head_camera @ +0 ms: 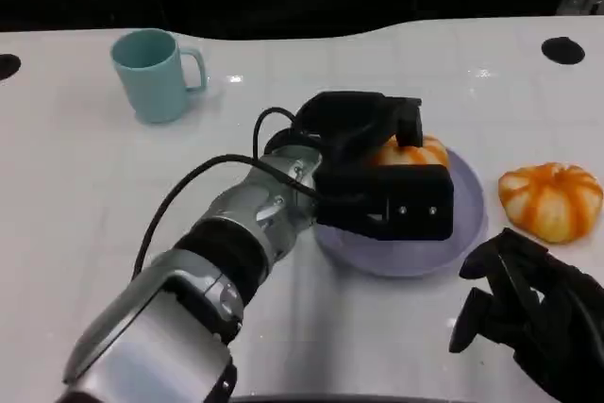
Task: Grasp the bread from the table and place it into the plate.
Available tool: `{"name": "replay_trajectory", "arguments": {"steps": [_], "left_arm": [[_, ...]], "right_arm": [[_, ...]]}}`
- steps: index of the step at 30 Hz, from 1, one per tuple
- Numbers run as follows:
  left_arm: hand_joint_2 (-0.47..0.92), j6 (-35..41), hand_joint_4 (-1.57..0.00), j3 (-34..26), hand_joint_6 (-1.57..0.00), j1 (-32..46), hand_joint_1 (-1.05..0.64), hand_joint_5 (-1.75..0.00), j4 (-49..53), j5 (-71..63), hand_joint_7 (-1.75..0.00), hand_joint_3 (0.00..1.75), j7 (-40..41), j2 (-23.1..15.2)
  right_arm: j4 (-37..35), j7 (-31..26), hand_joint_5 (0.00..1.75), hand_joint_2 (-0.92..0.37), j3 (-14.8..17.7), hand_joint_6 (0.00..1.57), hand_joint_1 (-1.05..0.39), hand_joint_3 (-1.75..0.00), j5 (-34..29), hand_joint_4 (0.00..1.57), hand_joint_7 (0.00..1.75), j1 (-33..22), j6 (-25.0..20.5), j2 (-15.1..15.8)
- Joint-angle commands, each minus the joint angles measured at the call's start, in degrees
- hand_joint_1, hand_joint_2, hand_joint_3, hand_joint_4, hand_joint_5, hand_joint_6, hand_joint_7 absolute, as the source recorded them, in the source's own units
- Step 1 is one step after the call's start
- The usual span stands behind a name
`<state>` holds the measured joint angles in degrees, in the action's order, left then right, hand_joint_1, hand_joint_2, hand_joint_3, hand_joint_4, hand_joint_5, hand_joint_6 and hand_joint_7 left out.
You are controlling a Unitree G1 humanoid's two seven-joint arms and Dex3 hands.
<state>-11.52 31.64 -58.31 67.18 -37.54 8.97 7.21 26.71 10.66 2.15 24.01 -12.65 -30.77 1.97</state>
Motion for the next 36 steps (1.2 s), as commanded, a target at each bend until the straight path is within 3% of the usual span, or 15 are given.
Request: {"name": "replay_trajectory", "arguments": {"steps": [1, 4, 11, 12, 13, 14, 16, 17, 23, 29, 36], "left_arm": [[0.67, -1.3, -0.85, -0.2, -0.83, -1.8, -0.17, -1.75, 2.0, 0.7, -1.17, 0.60, -1.6, 0.4], [0.65, -2.4, -0.84, -0.8, -0.78, -1.8, -0.15, -1.75, 2.6, 1.4, -1.33, 0.61, -2.2, 0.6], [0.64, -2.7, -0.84, -1.0, -0.76, -1.9, -0.15, -1.75, 3.0, 1.4, -1.36, 0.62, -2.2, 0.6], [0.64, -2.5, -0.84, -1.2, -0.76, -2.2, -0.15, -1.75, 3.3, 2.0, -1.36, 0.62, -5.4, 0.4], [0.77, -2.3, -0.47, -1.3, -0.45, -2.5, -0.35, -1.24, 3.5, 2.5, -0.93, 0.49, -7.9, 0.2], [0.86, -2.2, -0.31, -1.4, -0.32, -2.6, -0.48, -0.78, 3.7, 2.8, -0.53, 0.37, -9.7, 0.1], [0.91, -2.2, -0.14, -1.9, -0.20, -3.0, -0.63, -0.46, 3.3, 3.7, -0.25, 0.35, -12.9, -0.4], [0.91, -2.2, -0.10, -2.1, -0.17, -3.1, -0.67, -0.41, 3.1, 3.9, -0.20, 0.36, -13.7, -0.5], [0.92, -1.8, 0.00, -2.5, -0.11, -3.7, -0.76, -0.33, 2.3, 4.0, -0.10, 0.43, -17.0, -1.1], [0.92, -2.2, 0.00, -5.4, -0.15, -4.0, -0.81, -0.23, -0.4, 7.9, -0.09, 0.42, -26.1, -3.8], [0.92, -3.8, -0.08, -9.1, -0.21, -1.2, -0.81, -0.27, -6.2, 12.9, -0.10, 0.44, -31.1, -7.1]], "right_arm": [[0.4, -0.1, 1.75, -0.92, 0.1, 0.48, -0.42, -0.42, 0.0, 0.64, 1.63, -0.6, 1.1, 0.4], [0.4, -0.1, 1.75, -0.92, 0.1, 0.49, -0.43, -0.41, -0.1, 0.64, 1.63, -0.6, 1.2, 0.4], [0.3, -0.2, 1.75, -0.92, 0.0, 0.49, -0.43, -0.41, -0.1, 0.64, 1.63, -0.6, 1.3, 0.5], [0.3, -0.3, 1.75, -0.92, 0.0, 0.49, -0.43, -0.41, -0.1, 0.64, 1.63, -0.6, 1.3, 0.4], [0.4, -0.4, 1.75, -0.92, -0.1, 0.49, -0.43, -0.41, -0.1, 0.64, 1.63, -0.5, 1.3, 0.3], [0.4, -0.4, 1.75, -0.92, -0.1, 0.48, -0.42, -0.41, -0.1, 0.64, 1.63, -0.5, 1.3, 0.3], [0.1, -0.5, 1.75, -0.92, -0.1, 0.48, -0.43, -0.41, -0.3, 0.64, 1.64, -0.3, 1.3, 0.3], [0.0, -0.6, 1.75, -0.92, -0.1, 0.48, -0.43, -0.41, -0.3, 0.64, 1.64, -0.3, 1.4, 0.3], [0.0, -0.8, 1.75, -0.92, 0.0, 0.48, -0.42, -0.41, 0.0, 0.64, 1.64, -0.2, 1.3, 0.3], [-0.7, 0.0, 1.75, -0.92, 0.4, 0.49, -0.42, -0.41, 0.5, 0.65, 1.64, 0.1, 1.7, 0.5], [-1.0, 0.0, 1.75, -0.92, 0.3, 0.50, -0.42, -0.41, 0.0, 0.66, 1.64, 0.3, 1.9, 0.8]]}}
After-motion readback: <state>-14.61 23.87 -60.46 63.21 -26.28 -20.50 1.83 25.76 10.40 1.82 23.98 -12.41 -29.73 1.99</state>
